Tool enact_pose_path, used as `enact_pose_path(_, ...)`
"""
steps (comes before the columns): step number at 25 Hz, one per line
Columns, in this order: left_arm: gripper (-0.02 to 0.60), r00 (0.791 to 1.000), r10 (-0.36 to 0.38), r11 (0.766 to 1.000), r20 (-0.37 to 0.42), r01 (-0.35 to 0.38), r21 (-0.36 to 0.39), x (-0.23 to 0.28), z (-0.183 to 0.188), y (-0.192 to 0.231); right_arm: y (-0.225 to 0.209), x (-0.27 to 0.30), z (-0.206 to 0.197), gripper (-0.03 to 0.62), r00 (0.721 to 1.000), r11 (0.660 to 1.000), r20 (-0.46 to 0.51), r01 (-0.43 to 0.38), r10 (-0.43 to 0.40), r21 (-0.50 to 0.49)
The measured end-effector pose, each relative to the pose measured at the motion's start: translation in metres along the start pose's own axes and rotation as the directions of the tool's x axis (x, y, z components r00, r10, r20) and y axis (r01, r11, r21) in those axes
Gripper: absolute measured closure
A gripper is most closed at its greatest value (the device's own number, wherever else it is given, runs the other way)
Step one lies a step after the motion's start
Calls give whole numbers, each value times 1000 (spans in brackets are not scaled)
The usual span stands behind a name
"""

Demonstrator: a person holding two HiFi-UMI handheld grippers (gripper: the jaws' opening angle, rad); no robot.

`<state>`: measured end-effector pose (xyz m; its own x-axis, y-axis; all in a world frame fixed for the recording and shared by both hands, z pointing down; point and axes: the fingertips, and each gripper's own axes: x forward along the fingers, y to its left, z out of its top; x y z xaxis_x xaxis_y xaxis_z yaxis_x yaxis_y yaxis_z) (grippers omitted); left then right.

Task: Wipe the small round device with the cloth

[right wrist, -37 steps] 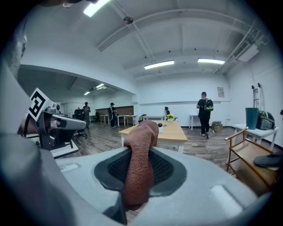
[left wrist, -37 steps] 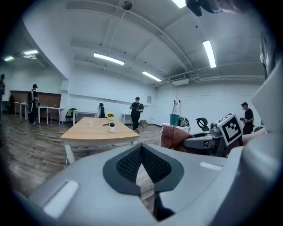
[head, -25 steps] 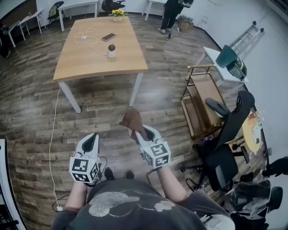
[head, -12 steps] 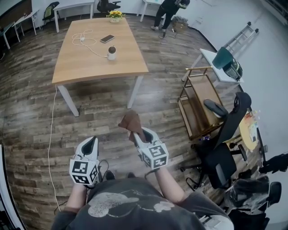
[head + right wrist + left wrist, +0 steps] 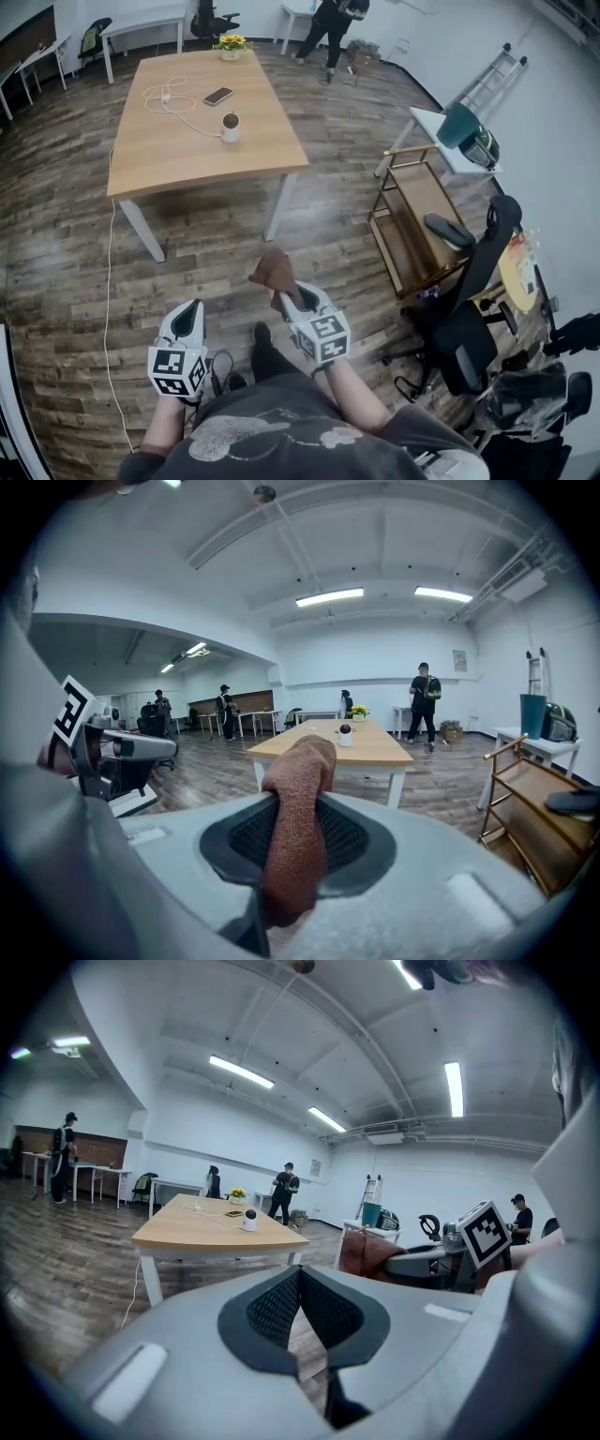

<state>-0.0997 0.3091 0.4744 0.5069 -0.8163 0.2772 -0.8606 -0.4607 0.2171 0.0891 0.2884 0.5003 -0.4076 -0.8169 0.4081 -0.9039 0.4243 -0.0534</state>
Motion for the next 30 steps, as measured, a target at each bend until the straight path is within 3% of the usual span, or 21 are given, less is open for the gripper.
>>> enact_pose_path(12, 562, 994, 107, 994, -19, -107, -2, 71, 29, 51, -36, 112, 51, 514, 993, 994, 30, -112, 112, 1)
enact_pose_path(20, 563, 992, 123, 992, -6, -122, 29, 135, 62, 59, -91, 158, 81, 514, 991, 992, 41, -126, 126, 6)
enact_pose_path(30, 562, 980, 200, 979, 13, -201, 30, 197, 90, 78, -159, 197, 97, 514, 990, 990, 26, -138, 138, 12)
